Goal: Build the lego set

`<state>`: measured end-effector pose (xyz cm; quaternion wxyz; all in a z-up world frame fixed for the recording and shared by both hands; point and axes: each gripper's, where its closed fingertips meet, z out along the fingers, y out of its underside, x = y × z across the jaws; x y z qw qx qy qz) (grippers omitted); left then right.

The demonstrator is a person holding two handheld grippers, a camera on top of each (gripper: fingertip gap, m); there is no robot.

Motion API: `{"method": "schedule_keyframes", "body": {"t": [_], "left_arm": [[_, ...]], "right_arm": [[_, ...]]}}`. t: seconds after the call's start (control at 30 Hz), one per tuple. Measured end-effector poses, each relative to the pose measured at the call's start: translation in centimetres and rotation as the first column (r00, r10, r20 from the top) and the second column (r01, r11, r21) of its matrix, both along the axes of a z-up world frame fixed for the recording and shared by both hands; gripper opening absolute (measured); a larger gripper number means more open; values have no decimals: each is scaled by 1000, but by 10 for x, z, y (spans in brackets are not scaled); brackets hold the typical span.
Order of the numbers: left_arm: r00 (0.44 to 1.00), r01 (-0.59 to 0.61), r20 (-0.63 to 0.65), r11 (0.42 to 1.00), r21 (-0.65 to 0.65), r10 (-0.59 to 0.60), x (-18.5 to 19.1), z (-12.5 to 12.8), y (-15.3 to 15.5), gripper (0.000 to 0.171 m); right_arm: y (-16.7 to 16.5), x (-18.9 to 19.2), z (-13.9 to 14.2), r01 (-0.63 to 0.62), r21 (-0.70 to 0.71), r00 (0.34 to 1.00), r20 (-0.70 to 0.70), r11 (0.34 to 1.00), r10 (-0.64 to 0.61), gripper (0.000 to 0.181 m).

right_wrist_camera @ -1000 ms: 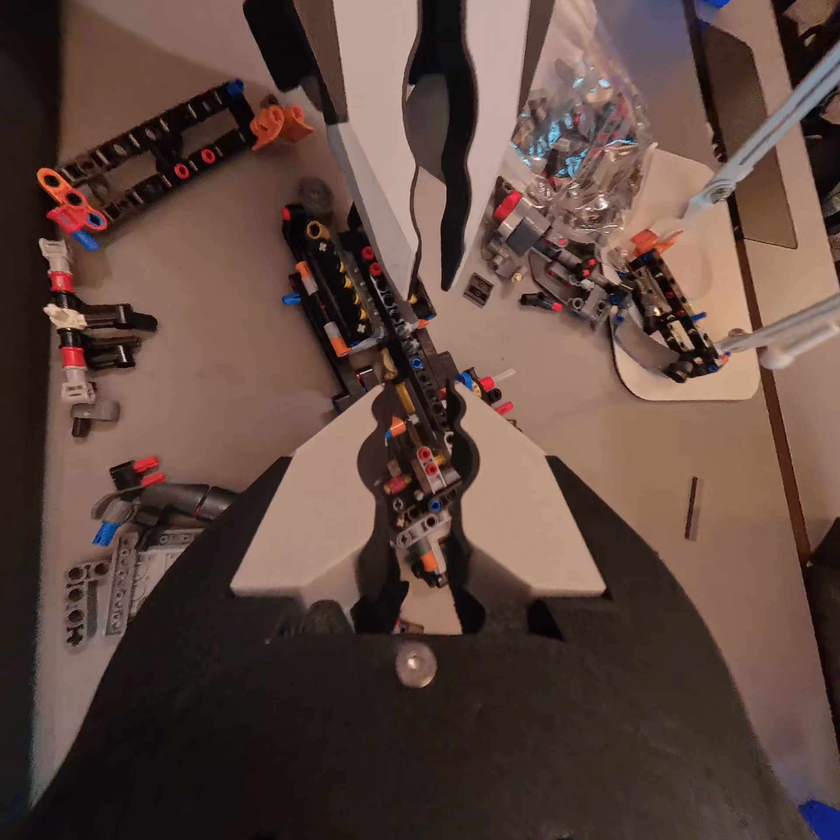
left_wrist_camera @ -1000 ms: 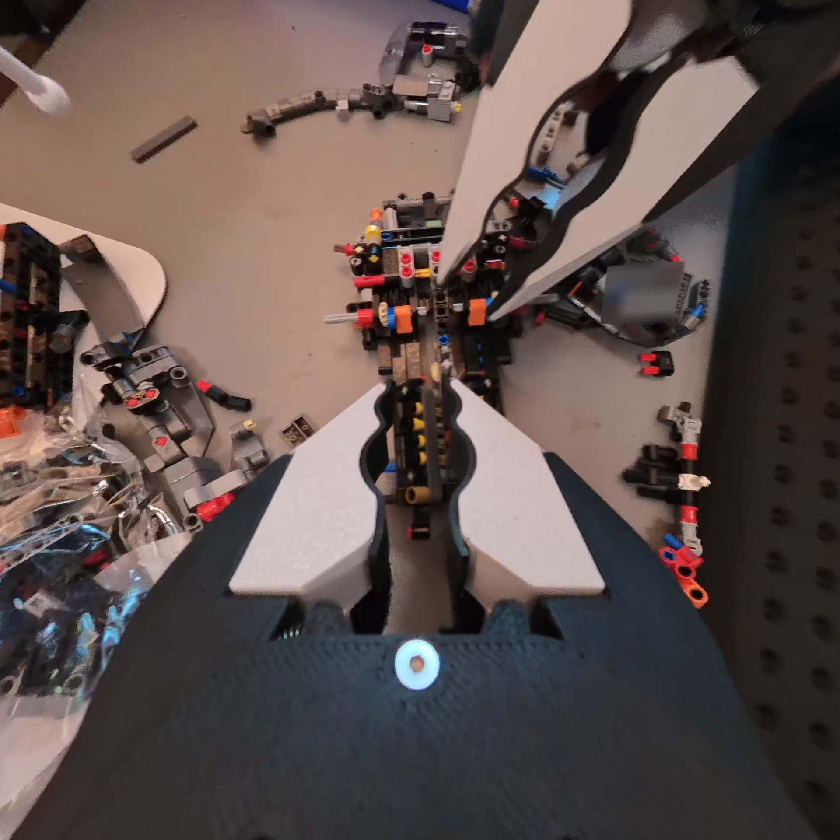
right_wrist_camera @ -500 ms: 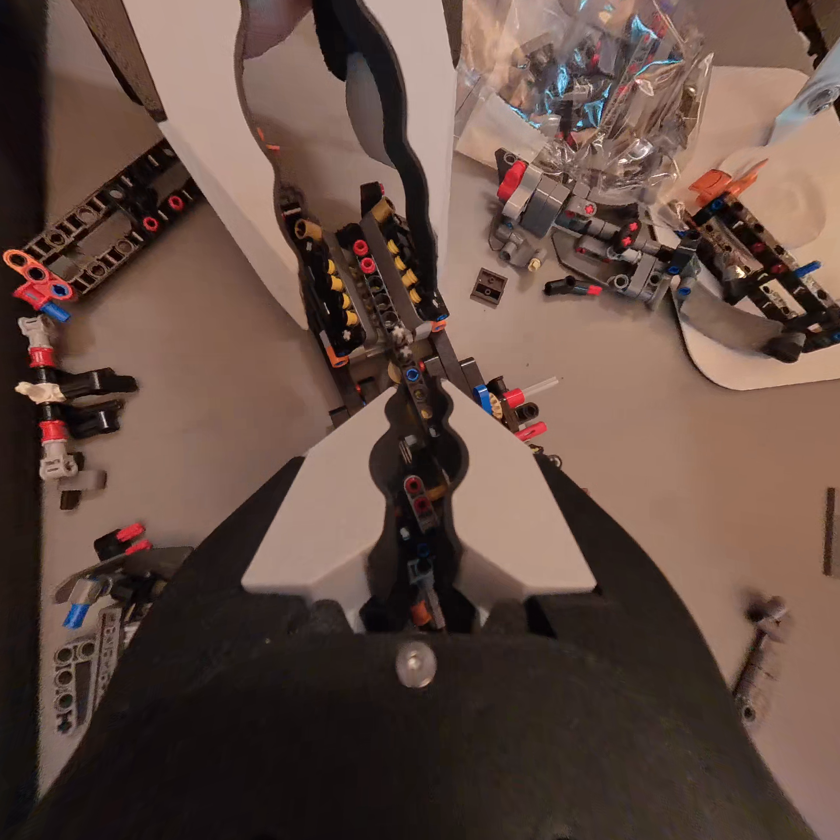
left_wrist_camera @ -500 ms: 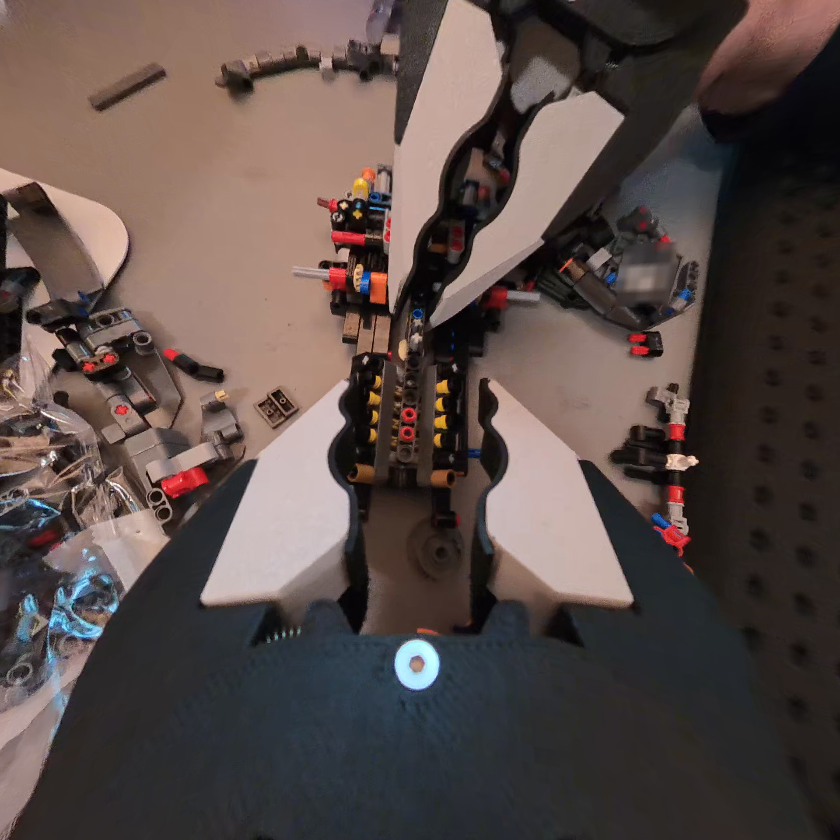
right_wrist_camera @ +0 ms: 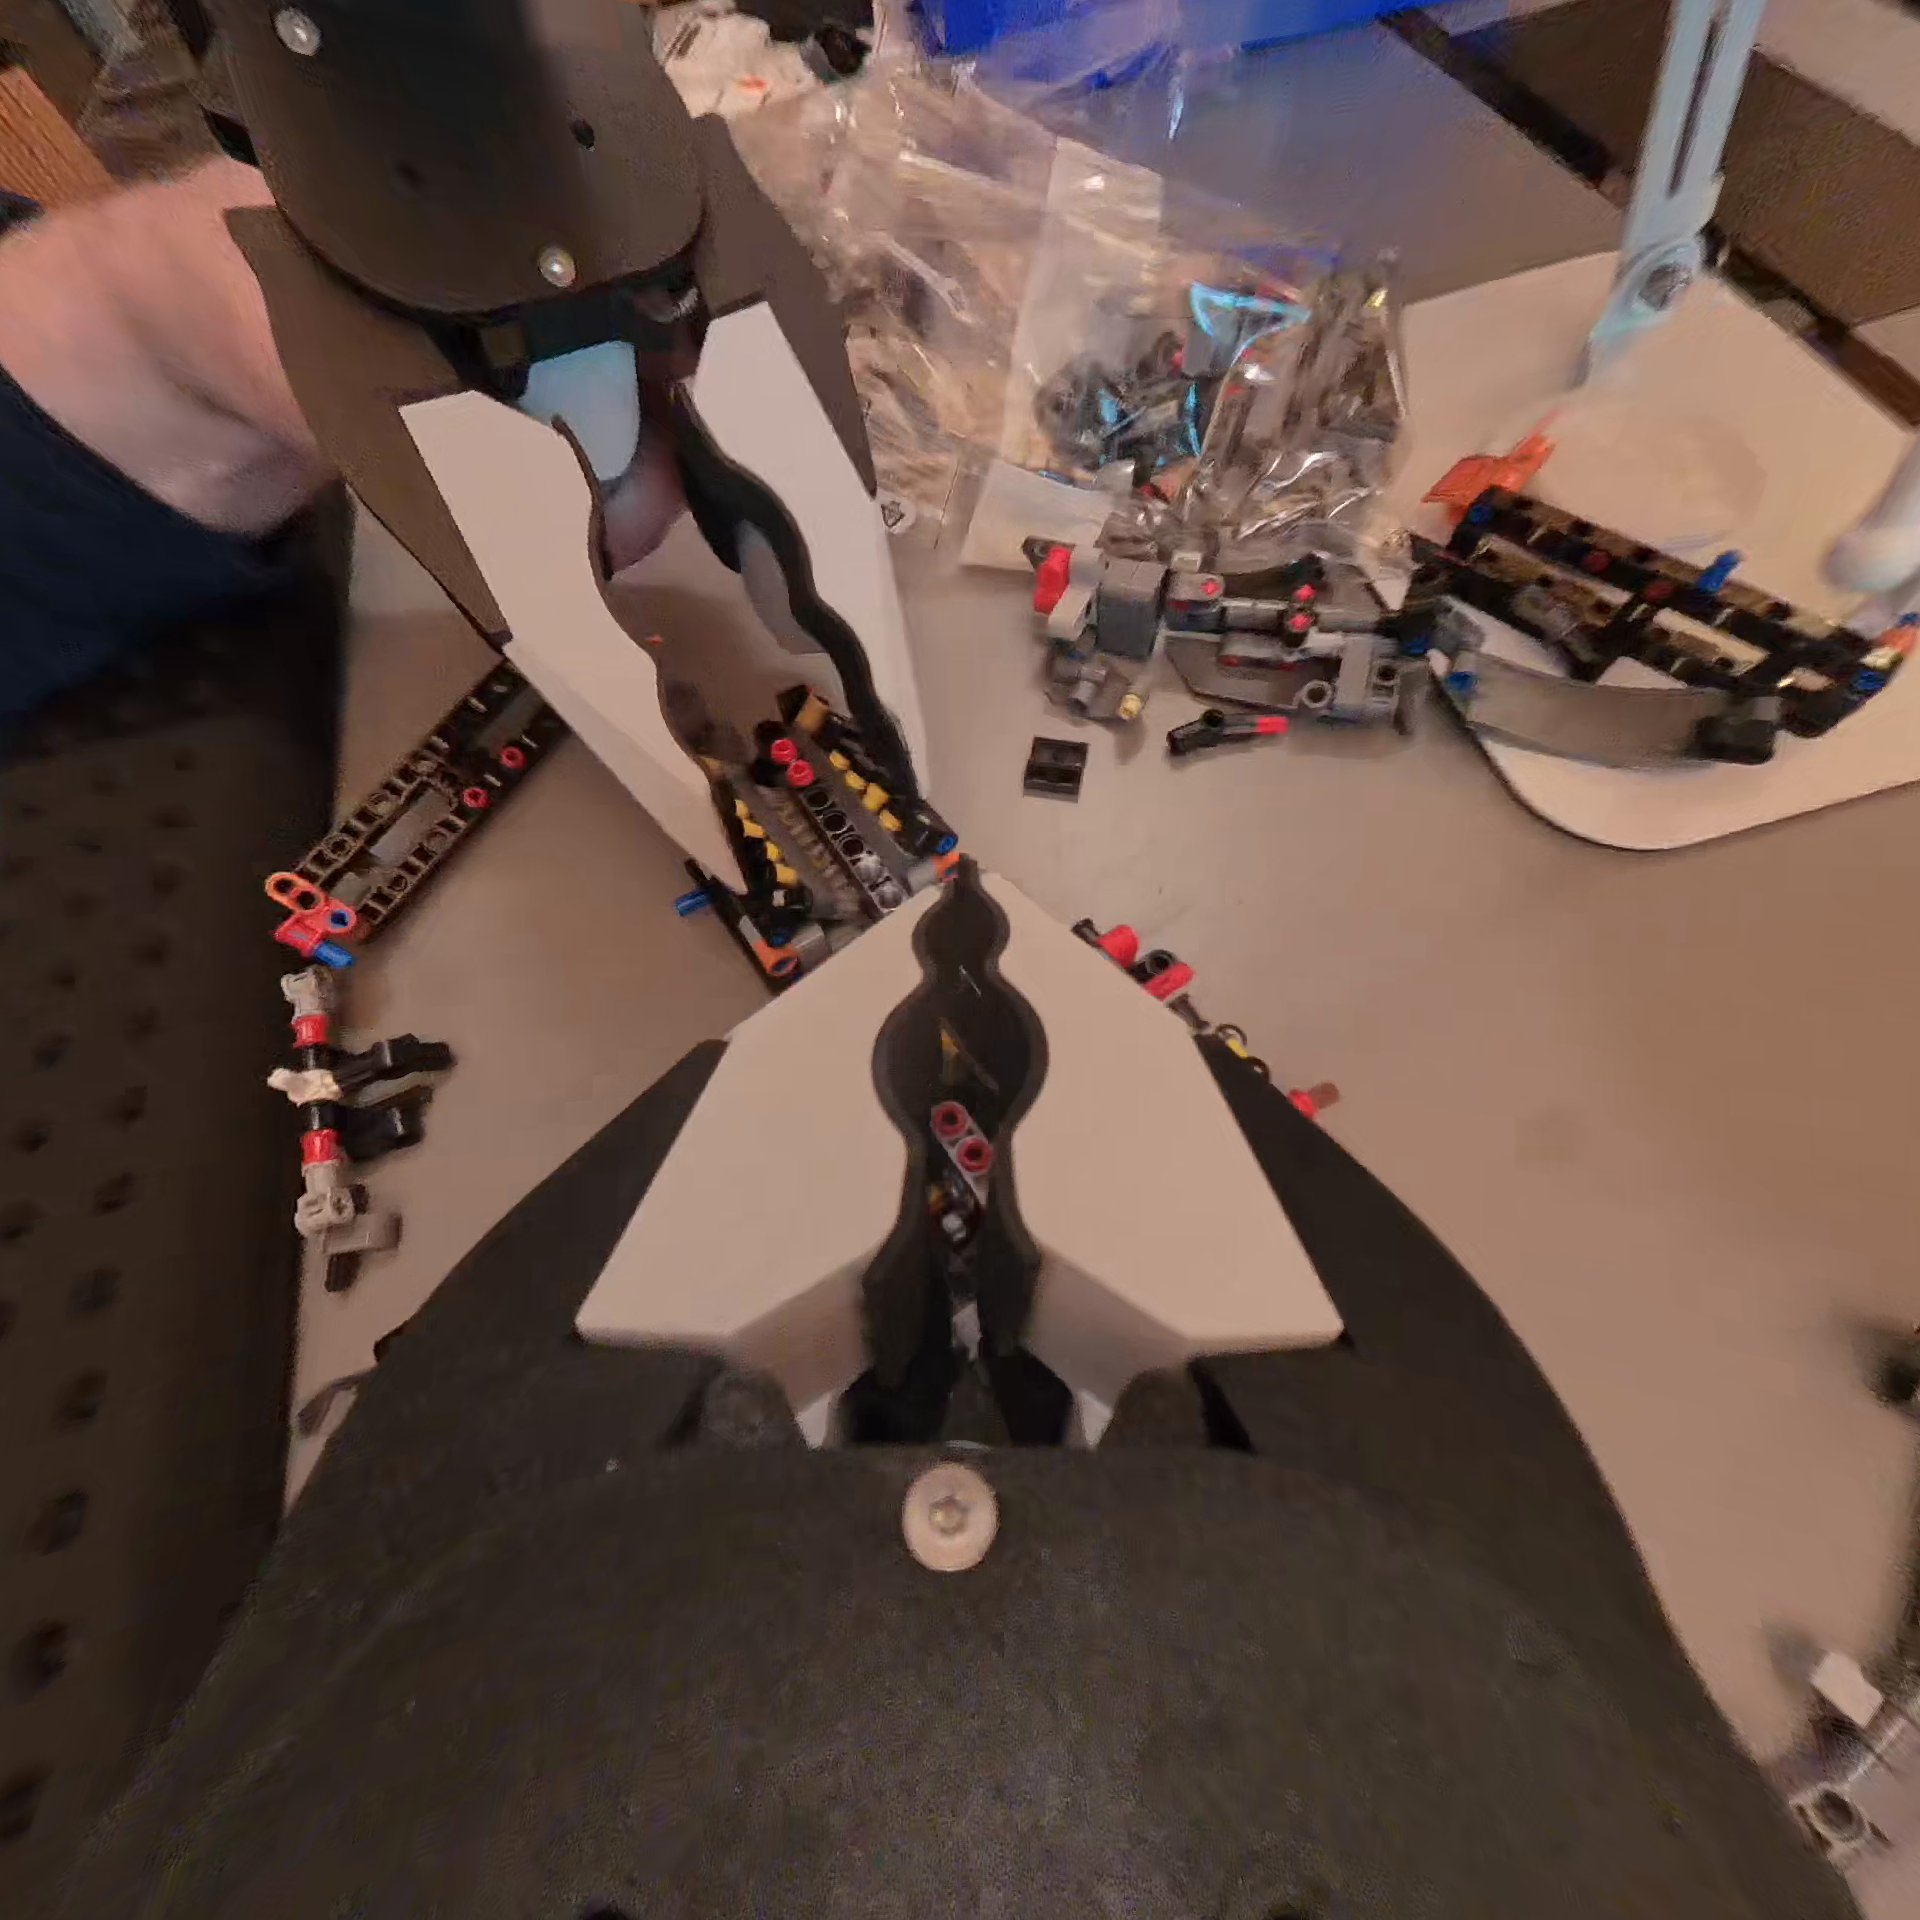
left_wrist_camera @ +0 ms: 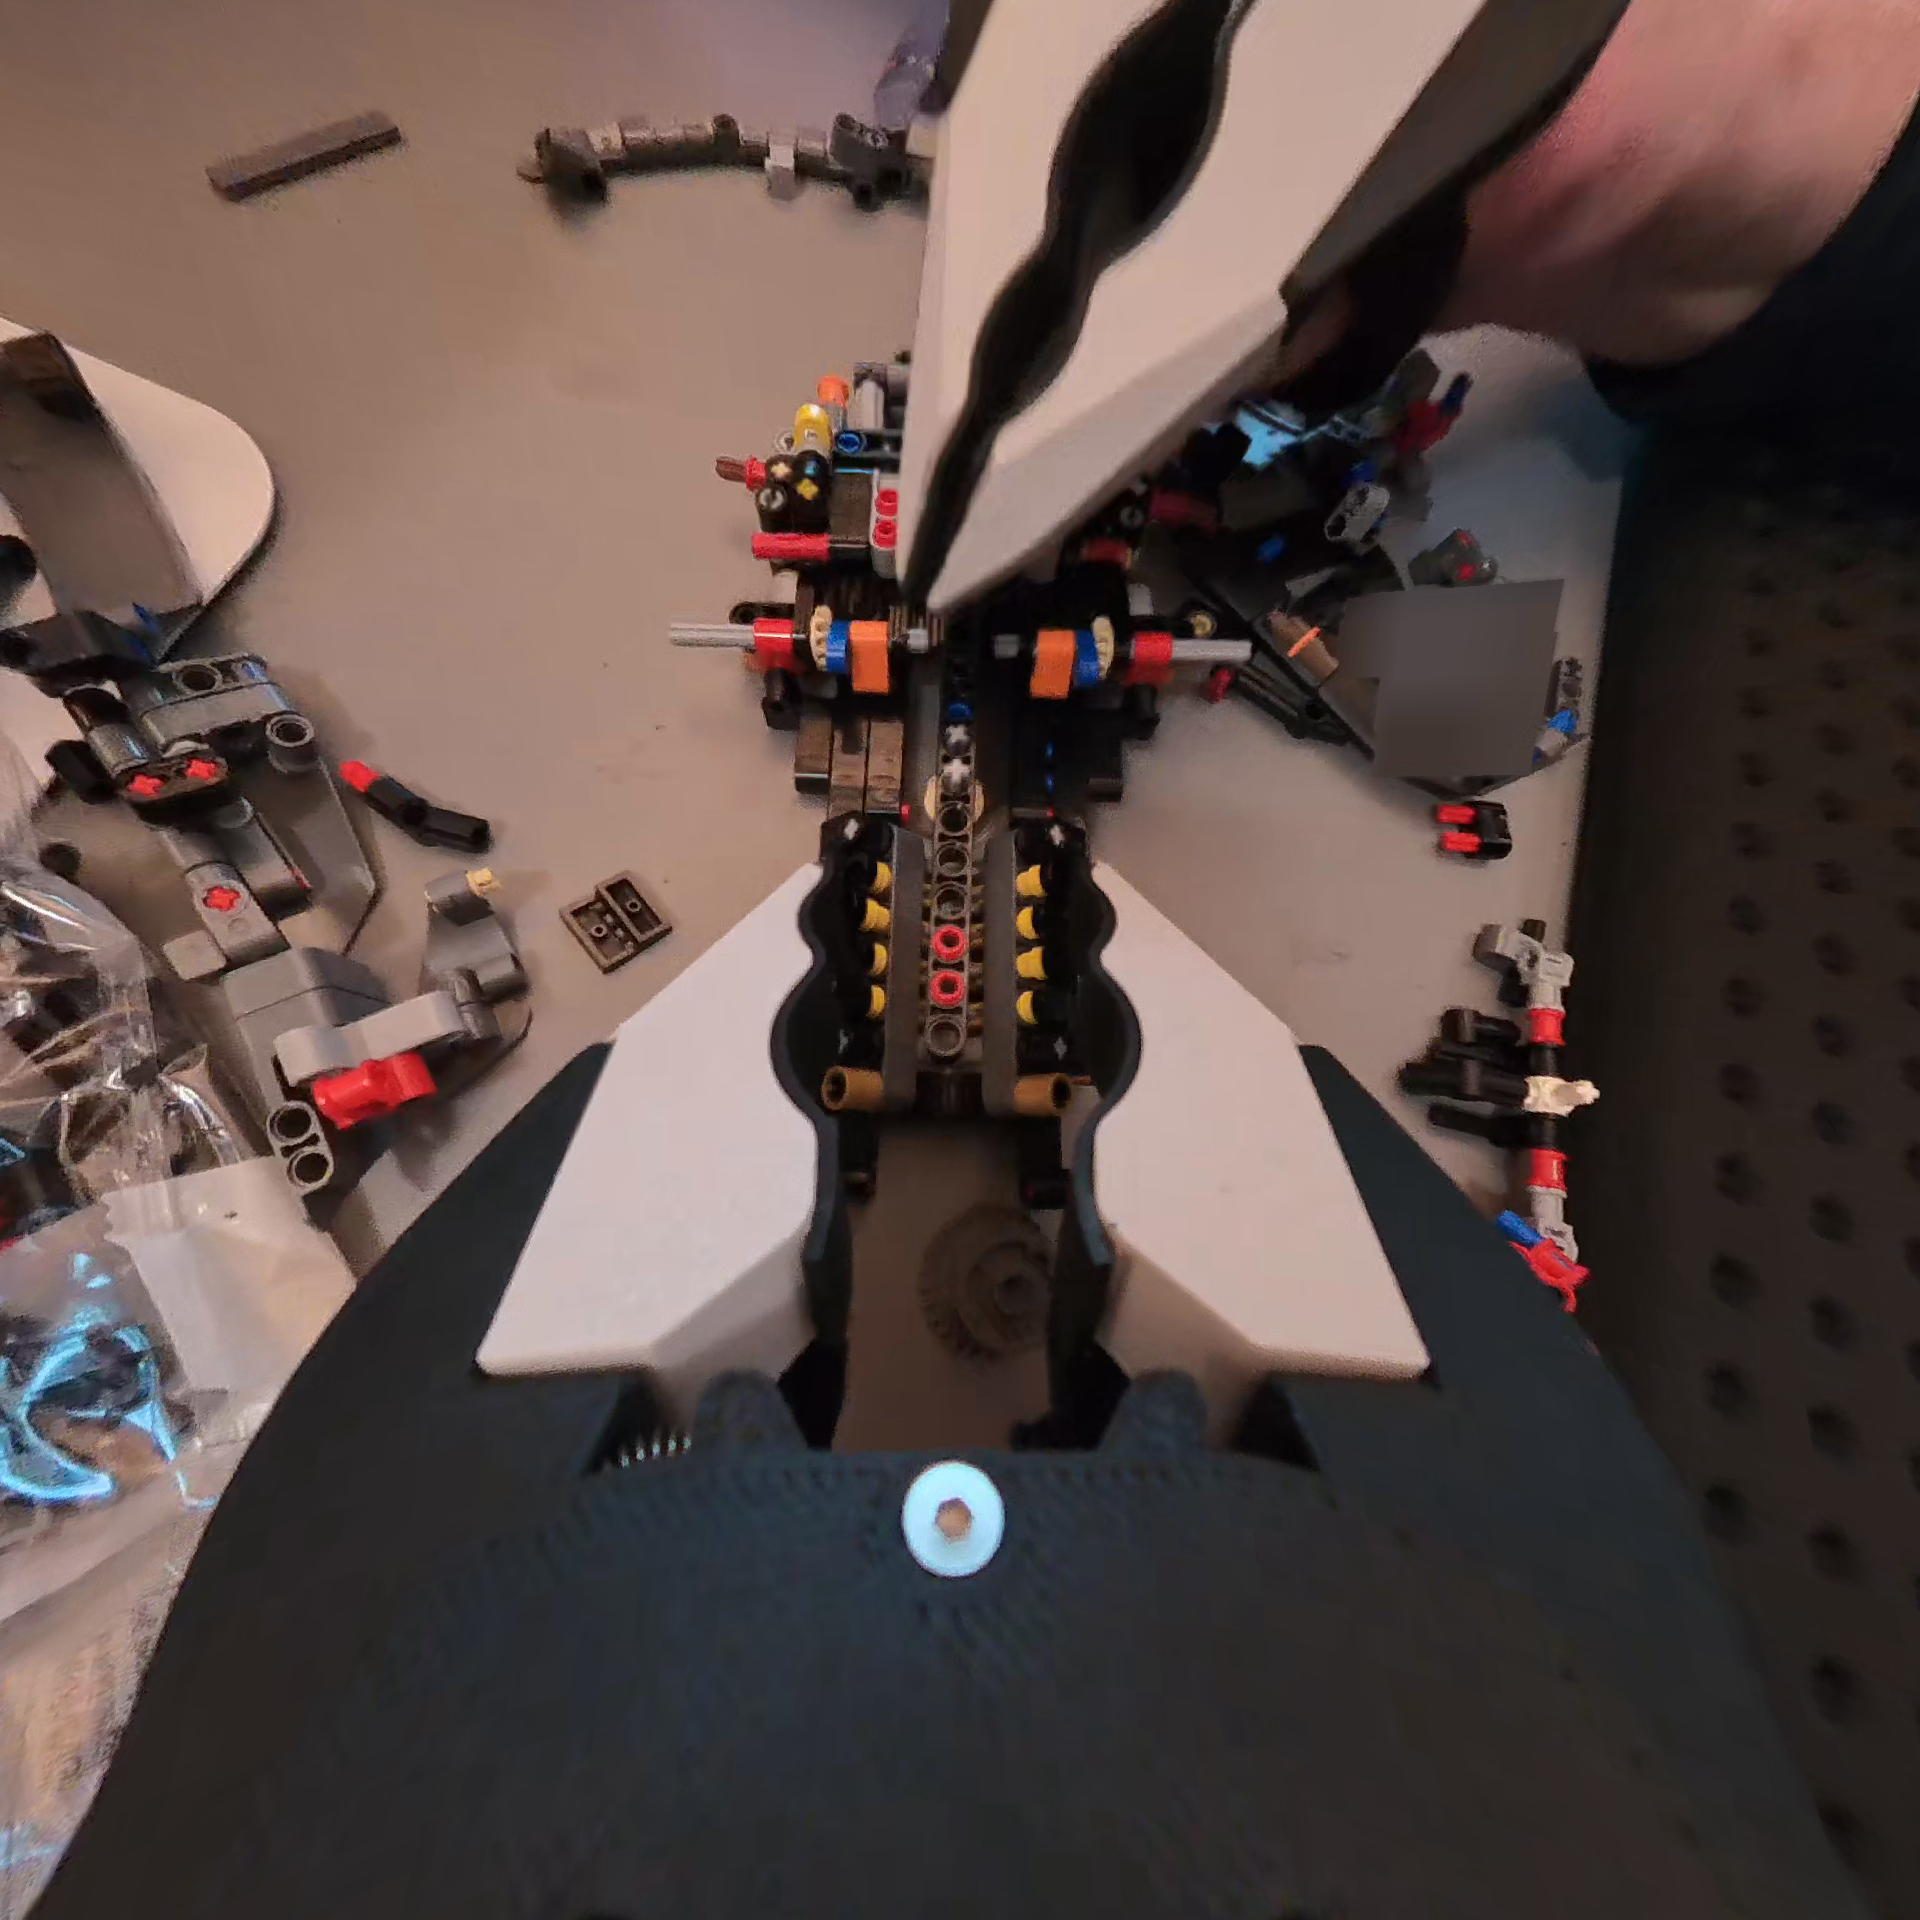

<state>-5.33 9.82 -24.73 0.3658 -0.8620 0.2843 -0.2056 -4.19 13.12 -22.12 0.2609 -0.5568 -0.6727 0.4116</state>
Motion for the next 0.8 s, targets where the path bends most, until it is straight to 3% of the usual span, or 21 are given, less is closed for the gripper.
{"method": "schedule_keyframes", "body": {"t": [0.1, 0.2, 0.4, 0.47, 0.6, 0.8], "left_arm": [[1000, 2, 21, 1000, -4, -2, -1, 1, 0, 41], [1000, 18, -21, 1000, 5, -18, 0, 1, -1, 42], [999, 37, 12, 999, -5, -37, 6, 0, -1, 38], [1000, 22, 1, 1000, -4, -22, 4, 0, 0, 38], [1000, 18, 11, 1000, 2, -18, 4, 0, 1, 38], [999, 25, 20, 1000, 6, -25, 5, -1, 2, 38]], "right_arm": [[-4, 5, -13, -56, 93, 997, 57, 994, 51, 0], [-12, 3, -1, -104, 175, 994, 31, 979, 100, 4], [-24, -8, -31, -180, 497, 978, 185, 849, 99, 13], [-23, -9, -30, -161, 471, 981, 173, 867, 89, 12], [-23, -8, -27, -122, 253, 987, 130, 960, 91, 6], [-23, -8, -25, -102, 139, 990, 111, 985, 87, 5]]}}
